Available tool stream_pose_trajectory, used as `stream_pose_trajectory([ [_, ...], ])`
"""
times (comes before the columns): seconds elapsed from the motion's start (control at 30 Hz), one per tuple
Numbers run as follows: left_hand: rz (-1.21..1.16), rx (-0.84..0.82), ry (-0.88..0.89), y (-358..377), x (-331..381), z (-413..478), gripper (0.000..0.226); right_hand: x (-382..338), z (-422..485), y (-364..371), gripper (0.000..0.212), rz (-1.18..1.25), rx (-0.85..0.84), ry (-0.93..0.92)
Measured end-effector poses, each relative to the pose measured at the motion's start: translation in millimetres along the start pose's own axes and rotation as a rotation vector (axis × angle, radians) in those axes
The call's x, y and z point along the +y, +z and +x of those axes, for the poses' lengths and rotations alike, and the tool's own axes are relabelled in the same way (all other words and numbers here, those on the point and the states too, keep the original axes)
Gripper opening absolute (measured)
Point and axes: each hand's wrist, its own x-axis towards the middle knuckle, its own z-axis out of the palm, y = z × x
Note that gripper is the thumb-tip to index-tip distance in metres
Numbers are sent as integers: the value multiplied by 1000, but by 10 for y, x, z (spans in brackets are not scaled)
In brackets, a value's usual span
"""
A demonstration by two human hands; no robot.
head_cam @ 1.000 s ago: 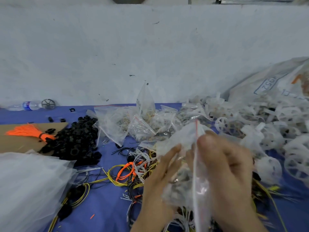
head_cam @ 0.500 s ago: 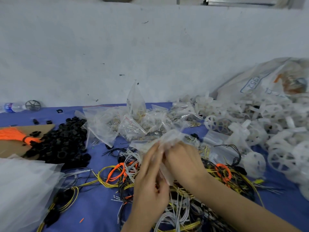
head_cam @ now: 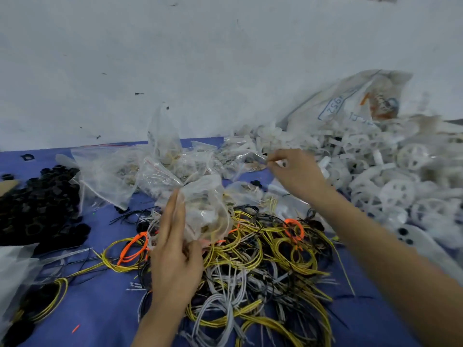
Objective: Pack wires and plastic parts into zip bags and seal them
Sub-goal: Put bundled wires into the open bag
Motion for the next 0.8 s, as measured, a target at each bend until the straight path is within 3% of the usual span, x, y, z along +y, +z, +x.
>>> stream_pose_trajectory([
  [0.03, 0, -38, 25, 13, 29, -11, 74, 270, 144, -90, 24, -220, -47, 145],
  [0.1, 31, -82, 55, 32, 54, -49, 71, 796, 271, -186, 58, -503, -303, 424],
  [0.17, 18, -76, 41, 51, 30, -56, 75, 1108, 268, -189, 76, -503, -451, 521],
  [0.33, -34, -36, -40, 46, 18, -68, 87, 1413, 180, 43, 62, -377, -448, 454],
  [0.5, -43, -39, -35, 44, 22, -52, 71, 1569, 46, 239, 43, -509, -218, 419],
  [0.6, -23, -36, -32, 31, 30, -36, 69, 1620, 3, 300, 43, -608, -168, 347],
  [0.7, -26, -26, -17, 34, 19, -34, 70, 1577, 11, 215, 59, -605, -290, 258],
  [0.8, -23, -19, -17, 54, 0, -48, 70, 1484, 84, -118, 74, -306, -493, 228],
])
